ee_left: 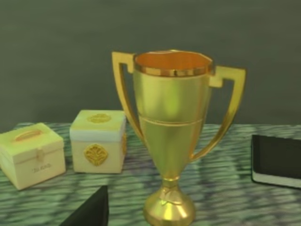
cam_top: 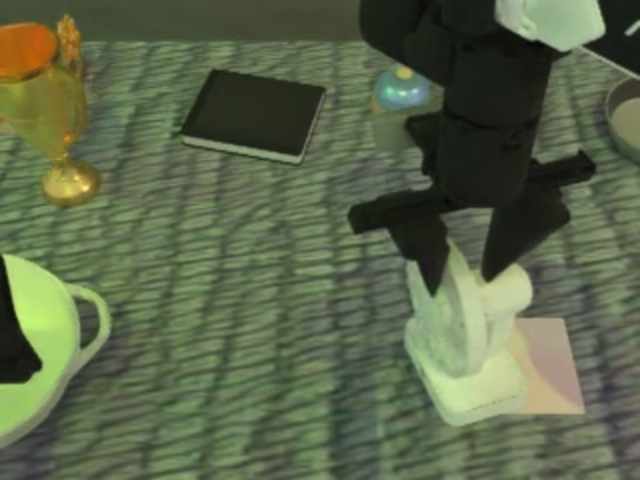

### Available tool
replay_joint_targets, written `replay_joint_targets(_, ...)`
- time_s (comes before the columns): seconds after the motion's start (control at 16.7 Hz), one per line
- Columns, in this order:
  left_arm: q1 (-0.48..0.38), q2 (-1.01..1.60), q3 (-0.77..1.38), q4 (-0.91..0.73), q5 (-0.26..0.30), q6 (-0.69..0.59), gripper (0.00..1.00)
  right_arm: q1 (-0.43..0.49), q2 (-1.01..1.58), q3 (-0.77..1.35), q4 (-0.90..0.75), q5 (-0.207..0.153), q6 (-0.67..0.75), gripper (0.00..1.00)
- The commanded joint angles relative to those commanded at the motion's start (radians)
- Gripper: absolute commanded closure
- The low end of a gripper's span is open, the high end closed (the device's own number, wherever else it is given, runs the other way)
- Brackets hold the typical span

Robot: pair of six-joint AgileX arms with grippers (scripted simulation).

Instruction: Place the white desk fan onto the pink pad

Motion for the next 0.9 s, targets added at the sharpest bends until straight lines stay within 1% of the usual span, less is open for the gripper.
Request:
replay_joint_targets(0.24,0.0,0.0,0.0,0.0,0.0,0.0,0.0,-0.048,-0.106,-0.117,0.038,-0.009,-0.469,1.0)
replay_joint_targets(0.36,0.0,0.0,0.0,0.0,0.0,0.0,0.0,-0.073,-0.153,-0.177,0.065,-0.003,-0.689,1.0)
replay_joint_targets(0.54,0.0,0.0,0.0,0.0,0.0,0.0,0.0,-0.109,-0.215,-0.266,0.115,0.018,-0.983,1.0)
replay_joint_targets(0.72,0.0,0.0,0.0,0.0,0.0,0.0,0.0,-0.143,-0.266,-0.349,0.169,0.047,-1.226,1.0)
replay_joint_targets(0.9,0.0,0.0,0.0,0.0,0.0,0.0,0.0,-0.168,-0.302,-0.409,0.215,0.075,-1.39,1.0)
